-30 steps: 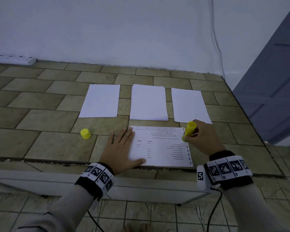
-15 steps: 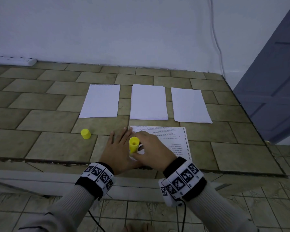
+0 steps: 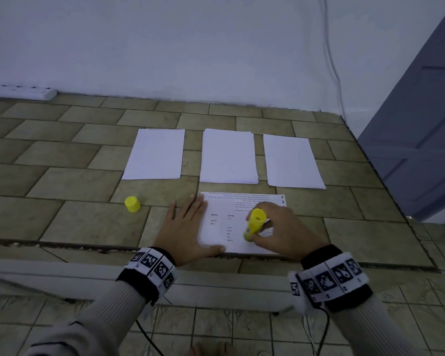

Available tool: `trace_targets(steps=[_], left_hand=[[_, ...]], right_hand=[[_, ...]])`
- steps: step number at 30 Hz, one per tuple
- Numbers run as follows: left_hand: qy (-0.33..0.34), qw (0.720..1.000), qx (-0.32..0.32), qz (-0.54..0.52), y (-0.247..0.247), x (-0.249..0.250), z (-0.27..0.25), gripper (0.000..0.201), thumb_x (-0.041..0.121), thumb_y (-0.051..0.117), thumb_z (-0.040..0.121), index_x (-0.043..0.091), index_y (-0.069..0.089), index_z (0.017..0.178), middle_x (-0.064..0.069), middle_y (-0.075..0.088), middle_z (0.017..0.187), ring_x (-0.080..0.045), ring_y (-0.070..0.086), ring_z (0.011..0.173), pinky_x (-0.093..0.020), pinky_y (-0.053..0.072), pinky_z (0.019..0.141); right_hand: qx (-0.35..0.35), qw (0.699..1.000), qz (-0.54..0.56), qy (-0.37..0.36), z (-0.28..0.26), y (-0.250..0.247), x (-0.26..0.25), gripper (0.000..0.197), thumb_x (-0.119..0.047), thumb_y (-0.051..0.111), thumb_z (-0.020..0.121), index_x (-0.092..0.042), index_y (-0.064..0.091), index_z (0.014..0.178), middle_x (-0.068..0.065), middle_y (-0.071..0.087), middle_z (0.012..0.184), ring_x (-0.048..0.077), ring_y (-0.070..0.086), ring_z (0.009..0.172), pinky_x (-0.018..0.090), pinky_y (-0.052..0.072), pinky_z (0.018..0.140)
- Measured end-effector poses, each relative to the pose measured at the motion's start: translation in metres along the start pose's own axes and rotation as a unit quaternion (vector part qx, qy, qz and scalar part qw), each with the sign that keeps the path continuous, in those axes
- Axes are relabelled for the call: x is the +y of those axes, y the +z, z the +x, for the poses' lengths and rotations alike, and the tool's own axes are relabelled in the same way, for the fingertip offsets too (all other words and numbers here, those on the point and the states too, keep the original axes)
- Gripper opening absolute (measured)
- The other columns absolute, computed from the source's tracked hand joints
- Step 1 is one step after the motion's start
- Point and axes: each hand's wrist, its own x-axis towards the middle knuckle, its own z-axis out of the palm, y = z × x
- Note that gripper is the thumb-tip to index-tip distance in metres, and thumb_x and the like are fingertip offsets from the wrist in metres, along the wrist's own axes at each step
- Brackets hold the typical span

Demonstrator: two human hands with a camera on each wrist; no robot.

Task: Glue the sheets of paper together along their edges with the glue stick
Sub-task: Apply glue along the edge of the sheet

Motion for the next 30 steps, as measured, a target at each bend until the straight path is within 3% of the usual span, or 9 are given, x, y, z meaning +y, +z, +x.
trace_targets(steps=[3, 6, 8, 12, 15, 18, 21, 27, 30], left_hand=[[-0.001, 1.0, -0.006, 0.01, 0.001, 0.0, 0.0, 0.135, 0.102, 0.001, 0.053, 0.015, 0.003, 0.156, 0.004, -0.01, 0.163, -0.012, -0.012, 0.149, -0.052, -0.005, 0.12], [-0.001, 1.0, -0.01, 0.009, -0.001, 0.001, 0.0, 0.136, 0.102, -0.001, 0.052, 0.015, 0.002, 0.156, 0.004, -0.01, 0.163, -0.012, -0.013, 0.149, -0.052, -0.004, 0.12], [0.0, 1.0, -0.013, 0.008, -0.002, 0.001, -0.001, 0.136, 0.102, -0.002, 0.051, 0.015, 0.0, 0.156, 0.004, -0.011, 0.163, -0.012, -0.014, 0.149, -0.052, -0.004, 0.119], [0.0, 1.0, -0.015, 0.0, -0.002, 0.001, -0.001, 0.136, 0.102, -0.001, 0.052, 0.014, -0.003, 0.155, 0.003, -0.012, 0.163, -0.012, -0.015, 0.148, -0.052, -0.006, 0.12], [-0.001, 1.0, -0.016, 0.006, -0.002, 0.002, -0.001, 0.134, 0.101, 0.0, 0.053, 0.015, -0.007, 0.155, 0.003, -0.015, 0.162, -0.009, -0.018, 0.147, -0.052, -0.006, 0.12], [0.0, 1.0, -0.009, 0.005, -0.002, 0.001, -0.001, 0.133, 0.101, 0.002, 0.055, 0.015, -0.006, 0.155, 0.003, -0.015, 0.162, -0.005, -0.022, 0.141, -0.052, -0.006, 0.12], [0.004, 1.0, -0.008, 0.007, -0.001, 0.001, 0.0, 0.129, 0.1, 0.012, 0.061, 0.014, -0.006, 0.155, 0.003, -0.016, 0.162, -0.007, -0.02, 0.143, -0.052, -0.005, 0.12], [0.025, 1.0, 0.003, 0.009, 0.002, 0.0, 0.001, 0.13, 0.096, -0.011, 0.057, 0.015, 0.016, 0.156, -0.002, -0.001, 0.164, -0.019, -0.005, 0.15, -0.055, 0.0, 0.119], [0.047, 0.998, 0.025, -0.012, 0.002, 0.0, 0.0, 0.116, 0.093, 0.002, 0.071, 0.014, 0.038, 0.149, -0.007, 0.017, 0.161, -0.025, 0.015, 0.149, -0.058, 0.012, 0.117]], right_hand=[[0.024, 0.999, 0.023, -0.004, -0.017, -0.018, 0.009, 0.022, -0.03, 0.069, 0.071, -0.009, 0.066, 0.073, -0.002, 0.066, 0.091, 0.009, 0.063, 0.079, 0.019, 0.054, 0.067], [0.043, 0.998, 0.011, 0.04, -0.029, -0.032, 0.019, 0.015, -0.021, 0.074, 0.068, -0.011, 0.064, 0.068, -0.005, 0.066, 0.086, 0.007, 0.063, 0.074, 0.013, 0.048, 0.064], [0.052, 0.996, -0.014, 0.073, -0.034, -0.039, 0.025, 0.018, -0.01, 0.077, 0.067, -0.016, 0.06, 0.066, -0.005, 0.067, 0.083, 0.005, 0.063, 0.074, 0.018, 0.047, 0.063], [0.052, 0.993, -0.048, 0.094, -0.036, -0.042, 0.028, 0.026, -0.01, 0.077, 0.067, -0.025, 0.055, 0.067, -0.007, 0.065, 0.082, 0.005, 0.061, 0.074, 0.027, 0.052, 0.065], [0.063, 0.997, -0.018, 0.047, -0.027, -0.032, 0.018, 0.021, -0.007, 0.077, 0.07, -0.015, 0.058, 0.07, -0.006, 0.064, 0.082, 0.009, 0.061, 0.074, 0.022, 0.05, 0.064], [0.039, 0.999, 0.029, -0.019, -0.008, -0.01, 0.001, 0.017, -0.008, 0.076, 0.074, -0.012, 0.06, 0.073, 0.0, 0.063, 0.089, 0.015, 0.063, 0.078, 0.032, 0.054, 0.068], [-0.004, 0.999, 0.038, -0.014, 0.015, 0.016, -0.014, 0.02, -0.022, 0.076, 0.076, -0.016, 0.062, 0.089, -0.003, 0.063, 0.097, 0.013, 0.063, 0.088, 0.038, 0.055, 0.075], [-0.079, 0.996, -0.017, -0.031, 0.041, 0.047, -0.042, 0.033, -0.021, 0.074, 0.08, -0.011, 0.058, 0.107, 0.005, 0.063, 0.106, 0.018, 0.058, 0.094, 0.031, 0.048, 0.082], [-0.11, 0.993, -0.042, -0.022, 0.049, 0.05, -0.046, 0.04, -0.021, 0.073, 0.081, -0.011, 0.056, 0.115, 0.007, 0.061, 0.113, 0.019, 0.057, 0.098, 0.029, 0.047, 0.082]])
